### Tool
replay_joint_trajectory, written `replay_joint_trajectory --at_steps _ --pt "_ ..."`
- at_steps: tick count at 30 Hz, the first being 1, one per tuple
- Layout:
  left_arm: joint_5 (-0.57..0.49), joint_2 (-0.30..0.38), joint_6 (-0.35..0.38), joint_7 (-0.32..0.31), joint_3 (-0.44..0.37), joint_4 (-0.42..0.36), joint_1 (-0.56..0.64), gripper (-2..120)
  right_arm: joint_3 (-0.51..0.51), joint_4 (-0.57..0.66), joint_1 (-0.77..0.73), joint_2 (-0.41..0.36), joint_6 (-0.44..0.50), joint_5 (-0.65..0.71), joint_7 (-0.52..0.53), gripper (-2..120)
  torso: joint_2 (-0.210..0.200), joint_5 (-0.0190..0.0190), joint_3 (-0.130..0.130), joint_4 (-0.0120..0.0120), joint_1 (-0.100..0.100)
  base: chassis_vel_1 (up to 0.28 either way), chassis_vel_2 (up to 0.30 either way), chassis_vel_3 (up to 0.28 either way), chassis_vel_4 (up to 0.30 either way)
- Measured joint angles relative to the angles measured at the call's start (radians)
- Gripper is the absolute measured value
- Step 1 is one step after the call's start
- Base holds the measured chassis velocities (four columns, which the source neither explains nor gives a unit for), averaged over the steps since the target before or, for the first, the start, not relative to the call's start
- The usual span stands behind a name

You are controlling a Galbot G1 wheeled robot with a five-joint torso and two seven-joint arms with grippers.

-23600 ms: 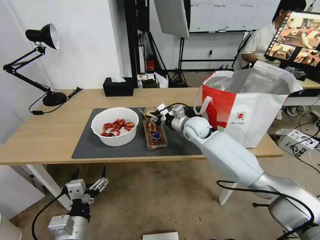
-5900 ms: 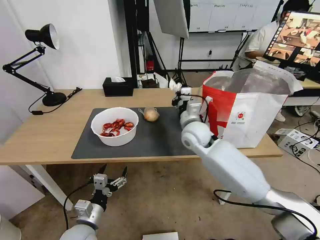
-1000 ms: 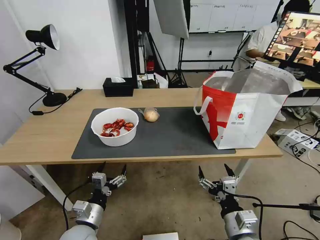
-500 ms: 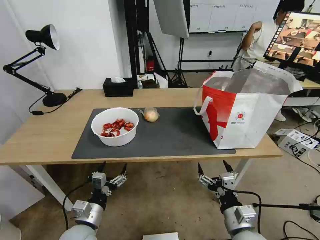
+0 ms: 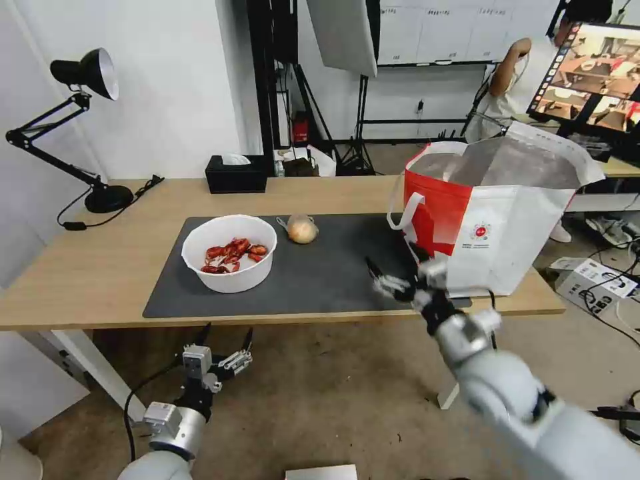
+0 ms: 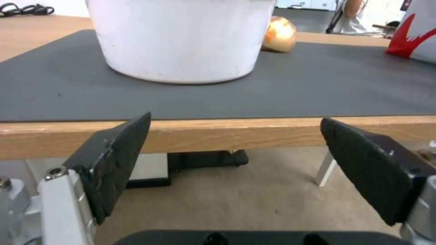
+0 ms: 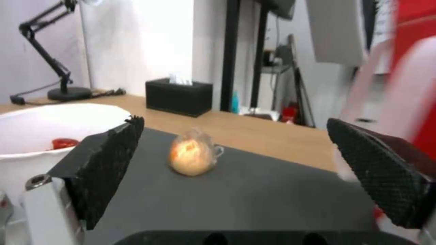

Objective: Pick up the trash from the table and place it into the takeout bag.

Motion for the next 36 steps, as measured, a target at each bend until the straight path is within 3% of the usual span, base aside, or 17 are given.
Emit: replay_joint_trajectory --at_steps 4,7,8,14,24,36 --pt "-0.001 0.000 0.000 0.000 -0.001 0.000 0.000 100 -0.100 -0.093 0.142 0.041 -0.014 0.027 0.010 100 0.000 0.0005 0.000 -0.0001 0.000 0.000 0.000 0.000 0.000" --pt "-0.005 0.000 0.000 0.000 -0.004 0.006 -0.002 100 -0.216 -0.248 0.316 0.142 -0.043 0.040 0.039 100 0.000 0.0001 0.000 0.0002 0.000 0.000 0.000 0.000 0.000" --pt "-0.005 0.000 0.000 0.000 -0.004 0.006 -0.002 100 -0.216 -0.248 0.316 0.142 -0.043 0.040 0.039 100 0.000 0.0001 0.000 0.0002 0.000 0.000 0.000 0.000 0.000" --pt "-0.014 0.002 -0.001 0.000 -0.017 0.017 -0.004 100 -0.327 -0.515 0.475 0.328 -0.101 0.041 0.053 100 0.000 -0.0001 0.000 0.0001 0.000 0.000 0.000 0.000 0.000" --pt "-0.023 0.005 -0.009 0.000 -0.023 0.031 -0.013 100 -0.393 -0.837 0.618 0.511 -0.171 0.060 0.005 100 0.000 0.0000 0.000 0.0001 0.000 0.000 0.000 0.000 0.000" --pt "-0.024 0.009 -0.015 0.004 -0.032 0.036 -0.011 100 -0.411 -0.971 0.669 0.603 -0.242 0.054 -0.045 100 0.000 0.0001 0.000 0.0000 0.000 0.000 0.000 0.000 0.000"
